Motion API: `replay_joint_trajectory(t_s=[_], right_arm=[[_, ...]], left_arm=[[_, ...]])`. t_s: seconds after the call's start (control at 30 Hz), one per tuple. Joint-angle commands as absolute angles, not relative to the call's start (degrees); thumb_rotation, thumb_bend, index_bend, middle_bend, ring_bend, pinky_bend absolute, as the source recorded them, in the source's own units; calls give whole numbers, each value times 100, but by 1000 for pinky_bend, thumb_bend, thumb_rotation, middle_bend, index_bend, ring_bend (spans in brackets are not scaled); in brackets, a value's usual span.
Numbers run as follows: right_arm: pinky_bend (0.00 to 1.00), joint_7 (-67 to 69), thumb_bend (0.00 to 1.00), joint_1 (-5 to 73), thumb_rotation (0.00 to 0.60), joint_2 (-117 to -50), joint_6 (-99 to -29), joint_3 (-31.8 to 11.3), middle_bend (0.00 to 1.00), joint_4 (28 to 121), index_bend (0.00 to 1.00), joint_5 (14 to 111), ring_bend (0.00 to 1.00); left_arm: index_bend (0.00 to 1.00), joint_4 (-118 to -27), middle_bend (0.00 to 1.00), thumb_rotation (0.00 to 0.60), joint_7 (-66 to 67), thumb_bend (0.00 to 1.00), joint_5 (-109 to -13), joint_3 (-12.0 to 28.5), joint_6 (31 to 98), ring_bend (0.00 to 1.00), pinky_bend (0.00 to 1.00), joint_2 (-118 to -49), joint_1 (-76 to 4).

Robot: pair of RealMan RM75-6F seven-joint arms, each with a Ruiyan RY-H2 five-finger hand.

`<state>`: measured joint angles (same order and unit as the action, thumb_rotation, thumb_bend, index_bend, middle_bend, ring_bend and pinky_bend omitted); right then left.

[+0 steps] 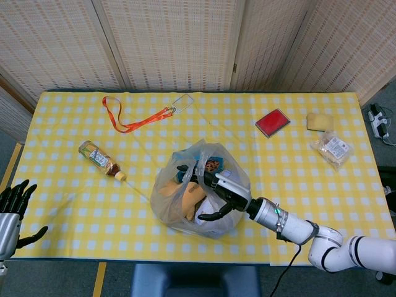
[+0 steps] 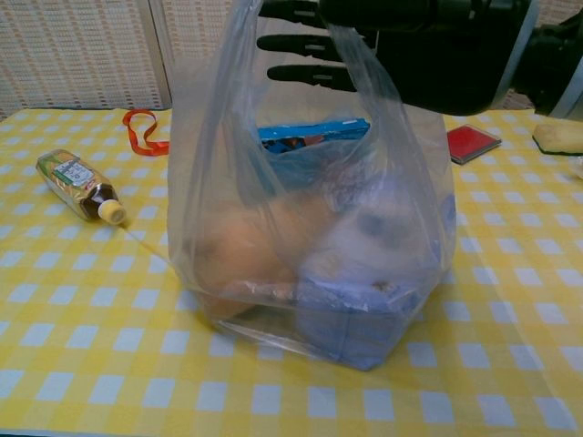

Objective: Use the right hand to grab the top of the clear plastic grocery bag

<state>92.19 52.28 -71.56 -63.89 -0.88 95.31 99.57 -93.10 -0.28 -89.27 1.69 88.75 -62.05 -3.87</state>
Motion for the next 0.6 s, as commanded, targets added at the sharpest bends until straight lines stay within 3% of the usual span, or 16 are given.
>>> replay_joint_trajectory(t_s=[0.03, 0.6], right_arm=[[0, 9273, 260, 5334, 600, -7204, -6285, -136, 0, 9496, 0, 9924, 1], [0, 9540, 260, 5754, 600, -7716, -6230, -294, 0, 8993, 0, 9972, 19]], left_arm=[[4, -9314, 23, 600, -26, 208, -8928, 174, 8894, 0, 0, -6201, -378], [3, -9334, 23, 600, -99, 208, -8974, 178, 9006, 0, 0, -6150, -324]])
